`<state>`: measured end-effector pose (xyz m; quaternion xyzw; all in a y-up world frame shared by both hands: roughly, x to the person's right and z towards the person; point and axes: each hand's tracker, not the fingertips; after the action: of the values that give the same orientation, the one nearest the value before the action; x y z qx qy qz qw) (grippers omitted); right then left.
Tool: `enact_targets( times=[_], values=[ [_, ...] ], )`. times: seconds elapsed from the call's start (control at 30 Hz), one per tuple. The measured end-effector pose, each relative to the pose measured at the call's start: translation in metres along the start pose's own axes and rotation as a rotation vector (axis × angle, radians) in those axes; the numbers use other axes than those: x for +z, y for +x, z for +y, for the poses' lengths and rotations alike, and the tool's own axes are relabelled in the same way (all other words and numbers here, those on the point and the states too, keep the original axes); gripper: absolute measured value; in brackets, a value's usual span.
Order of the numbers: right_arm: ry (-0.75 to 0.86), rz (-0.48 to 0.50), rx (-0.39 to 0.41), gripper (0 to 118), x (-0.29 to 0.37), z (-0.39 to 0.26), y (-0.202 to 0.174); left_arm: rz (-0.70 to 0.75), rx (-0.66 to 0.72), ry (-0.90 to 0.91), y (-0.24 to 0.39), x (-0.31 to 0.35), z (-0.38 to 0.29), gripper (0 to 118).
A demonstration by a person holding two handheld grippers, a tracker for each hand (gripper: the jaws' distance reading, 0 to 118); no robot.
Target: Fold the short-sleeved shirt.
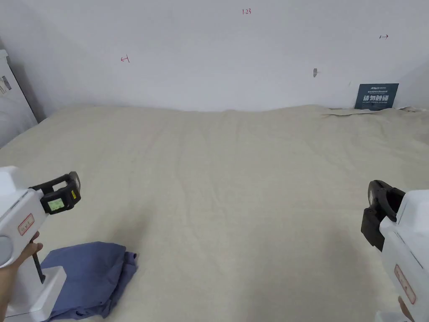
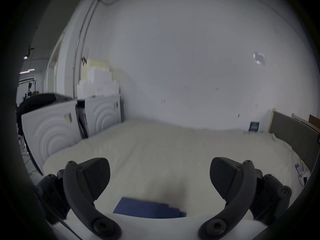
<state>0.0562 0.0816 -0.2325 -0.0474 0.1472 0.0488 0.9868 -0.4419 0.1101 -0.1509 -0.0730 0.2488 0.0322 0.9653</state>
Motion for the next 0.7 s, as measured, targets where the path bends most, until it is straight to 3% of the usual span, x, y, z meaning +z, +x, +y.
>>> enact_targets(
  times=[0.1,0.33,0.7],
  values=[
    [0.014,-0.005,0.000,1,0.005,0.007,0.000,-0.006,0.029,0.122,0.020,0.020,0.010,118],
    [0.040,-0.020,-0.013,1,0.016,0.013,0.005,-0.035,0.056,0.222,0.066,0.050,0.009,118],
    [0.062,-0.063,-0.030,1,0.024,0.015,0.017,-0.106,-0.043,0.278,0.136,0.064,-0.038,114]
  ],
)
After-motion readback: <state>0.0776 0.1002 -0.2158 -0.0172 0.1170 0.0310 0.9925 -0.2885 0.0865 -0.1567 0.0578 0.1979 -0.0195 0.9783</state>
